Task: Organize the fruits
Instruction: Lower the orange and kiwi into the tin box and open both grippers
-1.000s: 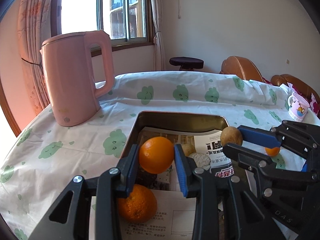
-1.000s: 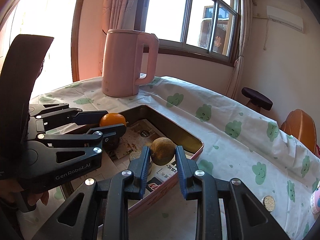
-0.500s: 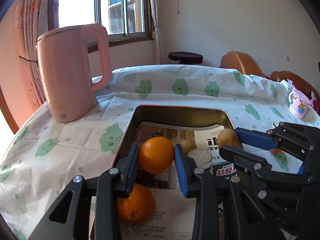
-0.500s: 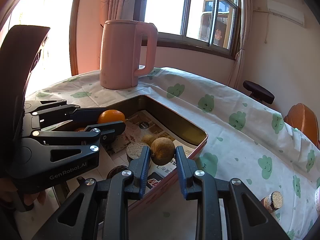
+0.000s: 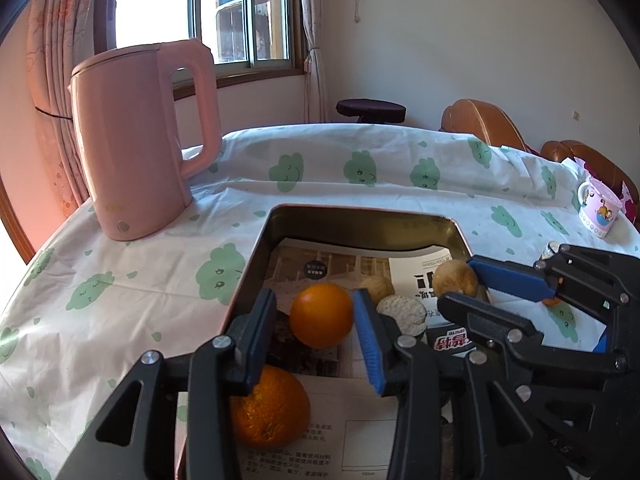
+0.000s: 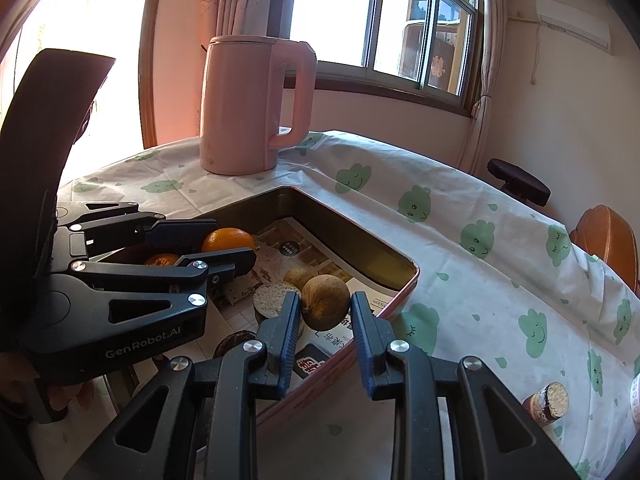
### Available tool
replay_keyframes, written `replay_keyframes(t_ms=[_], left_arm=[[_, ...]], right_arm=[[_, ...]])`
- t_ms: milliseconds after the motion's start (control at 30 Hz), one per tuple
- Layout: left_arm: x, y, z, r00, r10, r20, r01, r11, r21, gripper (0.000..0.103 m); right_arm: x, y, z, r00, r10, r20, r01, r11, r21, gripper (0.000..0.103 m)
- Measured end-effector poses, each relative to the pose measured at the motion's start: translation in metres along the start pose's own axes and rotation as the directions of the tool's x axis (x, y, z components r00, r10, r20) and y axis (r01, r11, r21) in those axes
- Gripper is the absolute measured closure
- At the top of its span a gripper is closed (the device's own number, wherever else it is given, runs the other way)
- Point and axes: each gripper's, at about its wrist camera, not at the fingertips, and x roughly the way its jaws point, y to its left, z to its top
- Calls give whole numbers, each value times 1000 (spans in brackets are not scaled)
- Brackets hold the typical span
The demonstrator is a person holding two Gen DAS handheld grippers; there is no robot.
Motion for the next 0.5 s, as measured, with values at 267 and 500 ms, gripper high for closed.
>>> replay_keyframes(t_ms=[267,500], left_arm=[[-6,0,0,999,18,32,-18,1000,1,40],[-10,3,0,998,29,48,-28,999,-15,32]], right_arm=[[-2,-1,-1,1000,-2,9,2,1000,6,68],[-5,-6,-1,1000,-14,23,13,999,35,61]])
